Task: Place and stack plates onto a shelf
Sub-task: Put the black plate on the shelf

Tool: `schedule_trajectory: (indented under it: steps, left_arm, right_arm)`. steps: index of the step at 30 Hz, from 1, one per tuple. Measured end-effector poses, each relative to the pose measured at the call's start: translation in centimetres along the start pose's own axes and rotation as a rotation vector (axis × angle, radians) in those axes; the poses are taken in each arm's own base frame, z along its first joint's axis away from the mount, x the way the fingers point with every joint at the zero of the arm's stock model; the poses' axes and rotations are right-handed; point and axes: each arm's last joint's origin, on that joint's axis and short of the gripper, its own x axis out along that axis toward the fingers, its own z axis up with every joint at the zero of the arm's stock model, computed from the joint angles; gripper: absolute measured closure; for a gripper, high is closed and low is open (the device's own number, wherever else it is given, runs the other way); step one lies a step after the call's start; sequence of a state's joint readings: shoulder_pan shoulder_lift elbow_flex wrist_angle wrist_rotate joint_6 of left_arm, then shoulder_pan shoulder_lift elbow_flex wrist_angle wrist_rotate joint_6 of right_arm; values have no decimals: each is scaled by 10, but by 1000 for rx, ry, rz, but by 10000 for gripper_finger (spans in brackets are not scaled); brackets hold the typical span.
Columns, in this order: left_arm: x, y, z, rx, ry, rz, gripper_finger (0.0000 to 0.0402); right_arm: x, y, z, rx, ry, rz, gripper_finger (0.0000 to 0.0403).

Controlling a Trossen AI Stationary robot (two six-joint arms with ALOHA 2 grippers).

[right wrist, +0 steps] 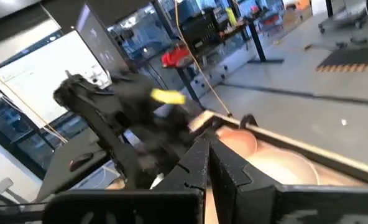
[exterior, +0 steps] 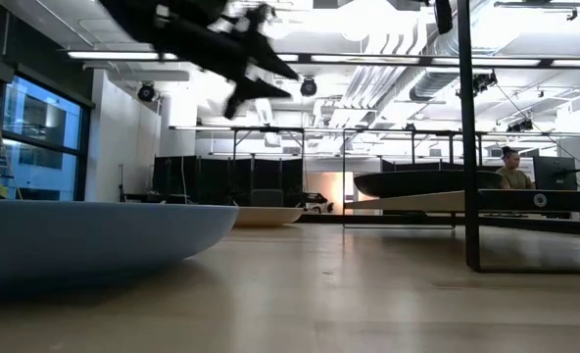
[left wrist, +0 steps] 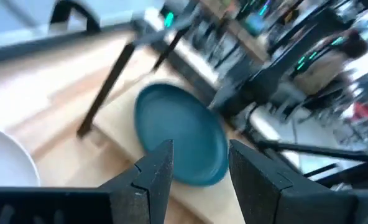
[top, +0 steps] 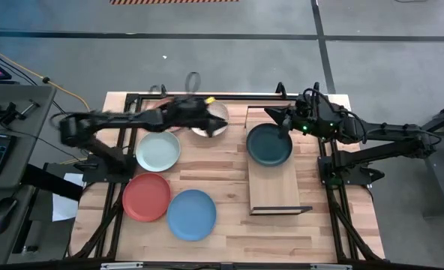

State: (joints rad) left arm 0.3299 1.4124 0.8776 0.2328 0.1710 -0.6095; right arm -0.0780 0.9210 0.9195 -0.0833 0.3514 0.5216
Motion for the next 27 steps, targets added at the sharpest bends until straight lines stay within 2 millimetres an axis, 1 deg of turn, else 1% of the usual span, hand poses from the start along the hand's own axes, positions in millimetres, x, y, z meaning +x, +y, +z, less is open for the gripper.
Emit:
schedule_trajectory:
  steps: [3,6,8,11,15,18,21,27]
  left_arm:
    - [-36,-6,-15,-15,-100,-101,259]
    - [-67,-13,-29,-36,-222,-193,259]
    - [-82,-16,-36,-40,-293,-210,259]
    - [-99,-18,-40,-38,-379,-194,259]
    - [-110,-20,-36,-4,-447,-169,259]
    - [-112,-20,-35,9,-468,-158,259]
    - [-112,-19,-35,7,-468,-152,259]
    - [-111,-18,-36,-4,-456,-146,259]
  right_arm:
    - [0,0,-7,-12,117,71,403]
    - [1,0,-20,65,317,164,403]
    - [1,-2,-35,163,491,156,403]
    - [0,-3,-61,293,737,39,403]
    - [1,-1,-98,366,975,-185,403]
    - [5,-1,-125,358,1084,-358,403]
    - [14,-2,-144,329,1094,-489,403]
    - [32,-9,-168,324,1124,-595,403]
